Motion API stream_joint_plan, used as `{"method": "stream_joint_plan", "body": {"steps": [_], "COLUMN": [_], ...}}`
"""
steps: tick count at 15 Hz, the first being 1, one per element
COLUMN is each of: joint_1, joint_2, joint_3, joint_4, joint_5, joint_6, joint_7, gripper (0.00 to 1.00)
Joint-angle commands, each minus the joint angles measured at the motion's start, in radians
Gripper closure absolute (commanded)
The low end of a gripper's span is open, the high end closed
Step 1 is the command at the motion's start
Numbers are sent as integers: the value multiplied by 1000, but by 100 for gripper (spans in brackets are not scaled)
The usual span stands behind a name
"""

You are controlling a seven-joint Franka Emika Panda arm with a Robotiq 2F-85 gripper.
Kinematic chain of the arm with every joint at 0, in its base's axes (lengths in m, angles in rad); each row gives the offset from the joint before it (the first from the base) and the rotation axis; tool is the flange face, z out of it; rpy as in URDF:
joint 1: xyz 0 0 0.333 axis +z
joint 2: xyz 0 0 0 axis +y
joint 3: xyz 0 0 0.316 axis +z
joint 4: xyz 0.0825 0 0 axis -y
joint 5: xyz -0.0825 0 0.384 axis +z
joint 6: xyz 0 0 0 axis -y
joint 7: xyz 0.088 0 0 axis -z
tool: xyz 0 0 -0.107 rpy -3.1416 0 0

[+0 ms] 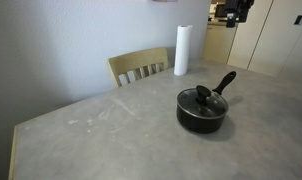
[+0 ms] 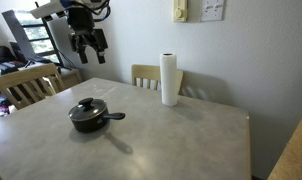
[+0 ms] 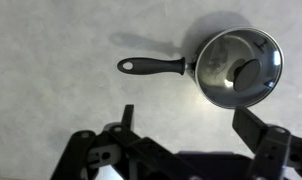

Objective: Pick up the lid from the pot and put it on the table

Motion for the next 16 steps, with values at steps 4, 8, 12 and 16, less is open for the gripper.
{"method": "stream_joint_plan", "body": {"steps": [4, 8, 12, 16], "joint_1": [-5, 34, 84, 119], "joint_2": [0, 6, 17, 29], "joint_3": [10, 45, 83, 92], "joint_4": [-11, -61, -110, -165], "joint_5": [4, 41, 56, 50], "joint_6": [-4, 31, 89, 177], "joint_7": [24, 235, 541, 810], "gripper": [0, 0, 0, 0]}}
